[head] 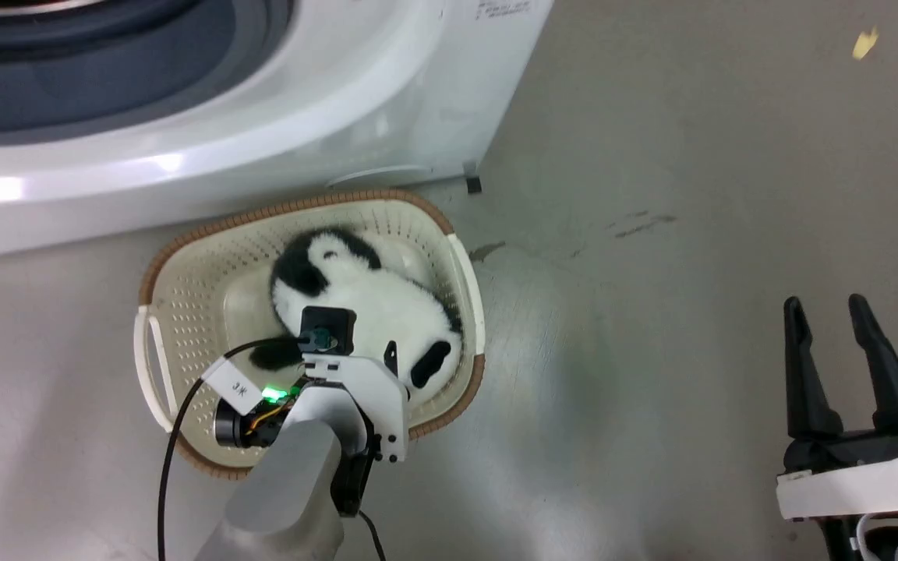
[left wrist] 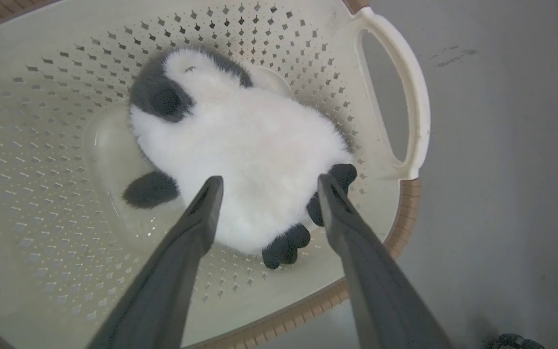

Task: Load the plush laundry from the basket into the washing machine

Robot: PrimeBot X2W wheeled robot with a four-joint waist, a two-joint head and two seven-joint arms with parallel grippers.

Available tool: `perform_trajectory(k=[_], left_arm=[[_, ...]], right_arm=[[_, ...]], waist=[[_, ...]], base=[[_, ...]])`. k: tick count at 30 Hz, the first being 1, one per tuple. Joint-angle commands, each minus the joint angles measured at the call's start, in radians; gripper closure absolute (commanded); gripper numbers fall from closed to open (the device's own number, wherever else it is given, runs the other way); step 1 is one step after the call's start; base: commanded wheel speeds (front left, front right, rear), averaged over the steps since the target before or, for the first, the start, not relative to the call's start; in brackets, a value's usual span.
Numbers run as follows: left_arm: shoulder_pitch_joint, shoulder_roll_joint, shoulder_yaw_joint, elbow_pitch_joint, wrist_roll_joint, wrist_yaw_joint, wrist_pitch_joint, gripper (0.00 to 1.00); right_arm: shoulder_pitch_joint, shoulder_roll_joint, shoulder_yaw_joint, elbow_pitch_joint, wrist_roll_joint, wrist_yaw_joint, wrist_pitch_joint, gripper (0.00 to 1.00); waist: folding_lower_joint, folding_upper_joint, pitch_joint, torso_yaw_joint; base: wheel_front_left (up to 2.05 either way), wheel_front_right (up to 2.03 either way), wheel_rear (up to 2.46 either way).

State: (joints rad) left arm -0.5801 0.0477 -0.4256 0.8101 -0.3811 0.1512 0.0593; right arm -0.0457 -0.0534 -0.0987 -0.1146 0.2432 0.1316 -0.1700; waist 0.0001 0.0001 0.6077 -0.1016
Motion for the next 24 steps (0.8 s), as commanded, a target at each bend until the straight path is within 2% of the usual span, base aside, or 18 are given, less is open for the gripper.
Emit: perform_trajectory(k=[1,11,24], left_arm=[[-0.035,0.003,-0.016,0.028,-0.015,0.011,-0.008,0.0],[-0.165,0.003,-0.088,0.169,-0.087,0.078,-0.042,0.0],[-0.26,0.003,-0.188,0.256,-0.196,0.131,-0.057,0.0]], right_arm=[[-0.012,-0.001,-0.006,-0.016,0.013,-0.001,-0.007,0.0],[0.015,-0.009,-0.026,-0.098,0.063,-0.001,-0.01,0.0],[0.03,-0.012,-0.044,-0.137,0.114,-0.001,-0.032,0.0]], waist=[[-0.0001,-0.0001,0.032,0.005],[-0.0001,-0.0001,0.162,0.011],[-0.0001,-0.0001,0.283,-0.009]], base=[[0.0,0.0,0.0],[0.0,0.0,0.0],[0.0,0.0,0.0]])
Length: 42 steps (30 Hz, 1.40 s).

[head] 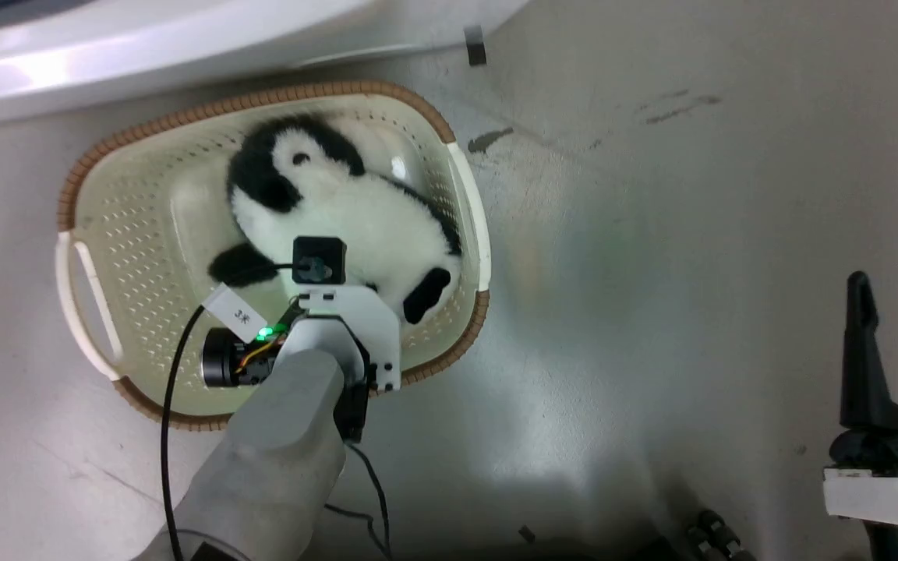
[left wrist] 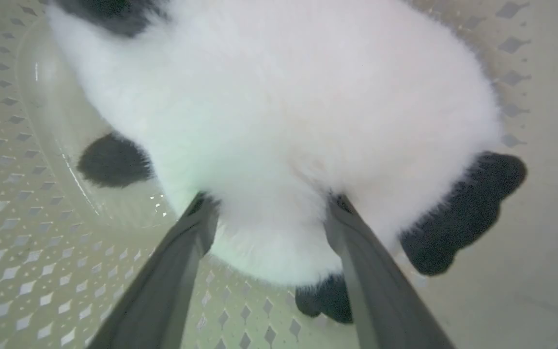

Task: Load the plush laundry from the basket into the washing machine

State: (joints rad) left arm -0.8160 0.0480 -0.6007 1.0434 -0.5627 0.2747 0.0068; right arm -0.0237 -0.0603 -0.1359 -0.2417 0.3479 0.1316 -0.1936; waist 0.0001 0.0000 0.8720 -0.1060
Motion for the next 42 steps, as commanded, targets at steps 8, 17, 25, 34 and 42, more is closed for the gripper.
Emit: perform_trajectory(k=[8,17,25,34,42], left_arm=[[-0.089,0.002,-0.103,0.068,-0.091,0.023,-0.045,1.0],[-0.108,0.002,-0.154,0.078,-0.173,0.0,-0.116,1.0],[-0.106,0.002,-0.17,0.063,-0.254,-0.046,-0.163,1.0],[-0.078,0.002,-0.191,0.064,-0.323,-0.09,-0.218,1.0],[-0.023,0.002,-0.223,0.036,-0.38,-0.121,-0.241,1.0]], right_arm=[[0.012,-0.01,-0.026,-0.04,0.039,-0.001,-0.017,0.0],[0.01,-0.016,-0.037,-0.058,0.048,-0.001,-0.013,0.0],[-0.005,-0.026,-0.024,-0.063,0.048,-0.001,-0.006,0.0],[-0.035,-0.036,-0.002,-0.035,0.053,-0.001,-0.005,0.0],[-0.052,-0.052,0.008,-0.007,0.05,-0.001,0.006,0.0]], waist=[[-0.0001,0.0,0.091,-0.007],[-0.0001,0.0,0.108,0.008],[-0.0001,0.0,0.087,0.029],[-0.0001,0.0,0.012,0.053],[-0.0001,0.0,-0.088,0.106]], base=[[0.0,0.0,0.0],[0.0,0.0,0.0],[0.0,0.0,0.0],[0.0,0.0,0.0],[0.0,0.0,0.0]])
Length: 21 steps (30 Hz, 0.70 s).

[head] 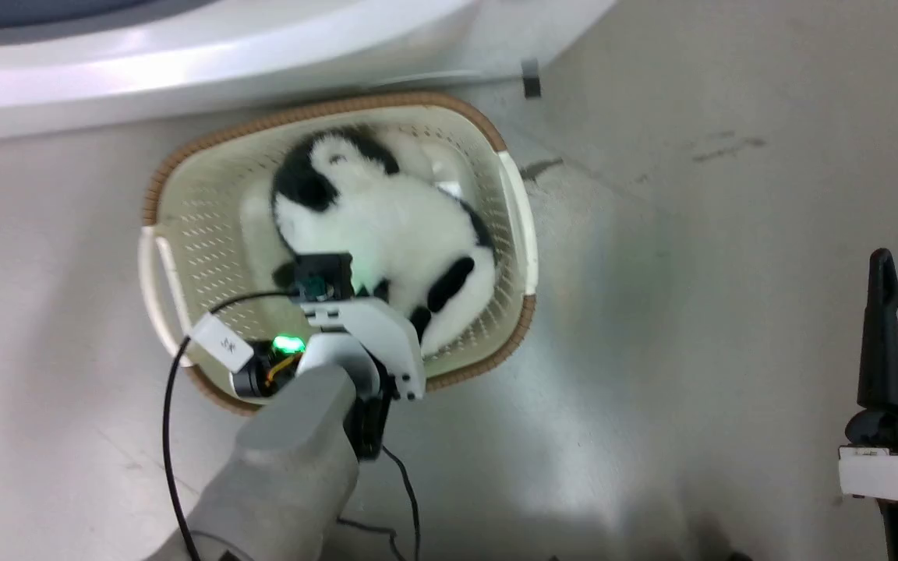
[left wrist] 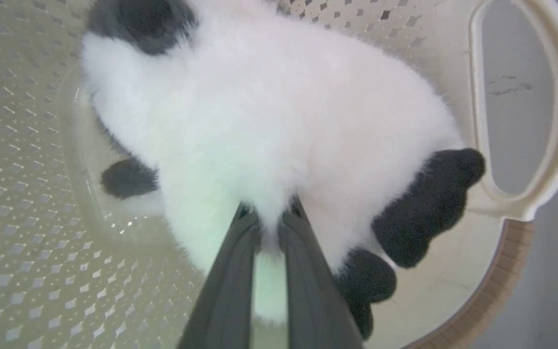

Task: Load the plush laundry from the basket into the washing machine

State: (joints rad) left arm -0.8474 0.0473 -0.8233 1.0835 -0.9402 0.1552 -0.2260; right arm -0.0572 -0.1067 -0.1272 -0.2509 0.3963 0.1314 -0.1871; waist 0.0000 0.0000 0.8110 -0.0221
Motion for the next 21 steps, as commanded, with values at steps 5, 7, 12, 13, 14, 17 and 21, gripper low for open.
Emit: perform_trajectory(k=[5,7,12,13,14,17,21], left_arm=[[0.06,0.003,-0.029,-0.034,-0.041,-0.012,-0.017,1.0],[0.081,0.003,-0.035,-0.046,-0.053,-0.016,-0.022,1.0],[0.142,0.003,-0.037,-0.077,-0.07,-0.02,-0.033,1.0],[0.155,0.003,-0.035,-0.083,-0.069,-0.02,-0.034,1.0],[0.167,0.003,-0.03,-0.09,-0.067,-0.018,-0.035,1.0],[0.208,0.003,0.0,-0.128,-0.041,-0.012,-0.035,1.0],[0.28,0.006,0.062,-0.198,0.012,-0.001,-0.036,1.0]], right_arm=[[-0.018,-0.013,0.004,0.023,-0.002,-0.001,0.01,0.0],[-0.016,-0.014,0.007,0.032,-0.004,-0.001,0.015,0.0],[-0.001,-0.013,0.014,0.062,-0.01,-0.001,0.025,0.0],[0.003,-0.012,0.016,0.068,-0.012,-0.001,0.026,0.0],[0.006,-0.01,0.018,0.074,-0.013,-0.001,0.028,0.0],[0.02,-0.002,0.021,0.095,-0.017,-0.001,0.03,0.0],[0.046,0.008,0.032,0.12,-0.026,-0.001,0.036,0.0]], waist=[[0.0,0.0,-0.107,0.059],[0.0,0.0,-0.142,0.074],[0.0,0.0,-0.24,0.112],[0.0,0.0,-0.262,0.119],[0.0,0.0,-0.28,0.125],[0.0,0.0,-0.345,0.148],[0.0,0.0,-0.425,0.172]], base=[[0.0,0.0,0.0],[0.0,0.0,0.0],[0.0,0.0,0.0],[0.0,0.0,0.0],[0.0,0.0,0.0],[0.0,0.0,0.0],[0.0,0.0,0.0]])
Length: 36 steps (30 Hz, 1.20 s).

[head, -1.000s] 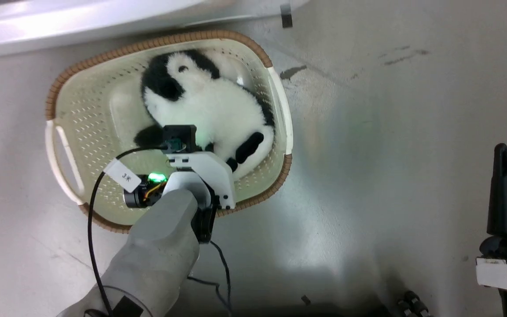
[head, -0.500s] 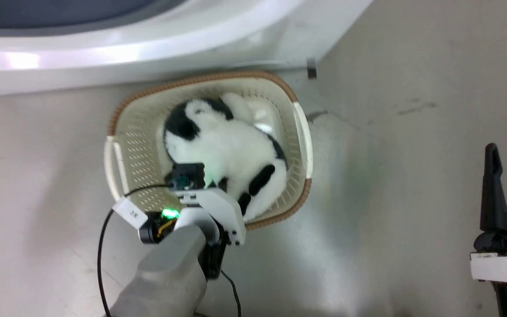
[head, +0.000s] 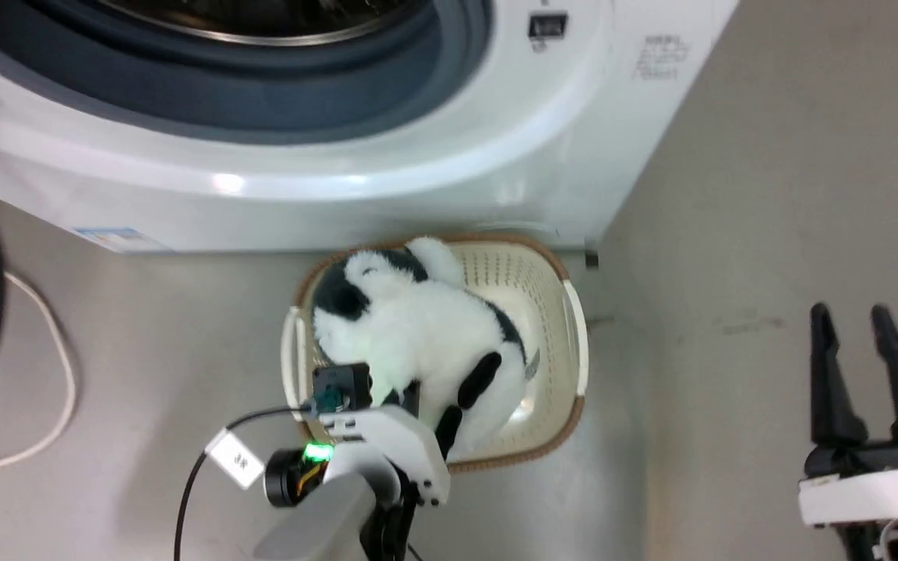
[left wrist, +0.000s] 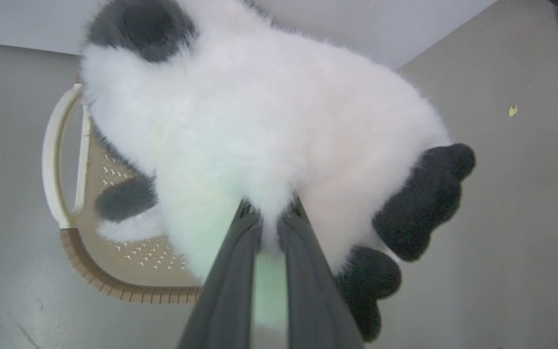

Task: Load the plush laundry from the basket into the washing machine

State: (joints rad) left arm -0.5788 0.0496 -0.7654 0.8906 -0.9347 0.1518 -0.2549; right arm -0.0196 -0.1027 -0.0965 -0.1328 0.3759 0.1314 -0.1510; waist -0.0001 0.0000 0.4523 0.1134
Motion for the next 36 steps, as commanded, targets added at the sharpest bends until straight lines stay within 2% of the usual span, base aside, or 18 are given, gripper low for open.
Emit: perform_trajectory(k=[1,5,11,22,29,36], left_arm=[[0.033,0.005,0.02,-0.024,0.019,0.005,-0.007,1.0],[0.096,0.014,0.069,-0.089,0.063,0.018,-0.007,1.0],[0.234,0.044,0.18,-0.258,0.165,0.052,-0.007,1.0],[0.362,0.083,0.331,-0.52,0.333,0.099,-0.007,1.0],[0.387,0.072,0.427,-0.651,0.469,0.097,-0.007,1.0],[0.346,0.037,0.501,-0.675,0.559,0.059,-0.007,1.0]], right_arm=[[0.014,0.007,0.003,0.008,-0.008,-0.001,0.001,0.0],[0.03,0.016,0.011,0.023,-0.013,-0.001,0.003,0.0],[0.058,0.035,0.022,0.049,-0.021,-0.001,0.005,0.0],[0.095,0.049,0.021,0.069,-0.021,-0.001,0.002,0.0],[0.088,0.052,0.028,0.073,-0.019,-0.001,-0.003,0.0],[0.062,0.052,0.032,0.062,-0.018,-0.001,-0.003,0.0]], waist=[[0.0001,0.0,-0.085,0.042],[0.0001,0.0,-0.137,0.051],[0.0001,0.0,-0.24,0.064],[0.0001,0.0,-0.325,0.071],[0.0001,0.0,-0.334,0.043],[0.0001,0.0,-0.296,0.017]], base=[[0.0,0.0,0.0],[0.0,0.0,0.0],[0.0,0.0,0.0],[0.0,0.0,0.0],[0.0,0.0,0.0],[0.0,0.0,0.0]])
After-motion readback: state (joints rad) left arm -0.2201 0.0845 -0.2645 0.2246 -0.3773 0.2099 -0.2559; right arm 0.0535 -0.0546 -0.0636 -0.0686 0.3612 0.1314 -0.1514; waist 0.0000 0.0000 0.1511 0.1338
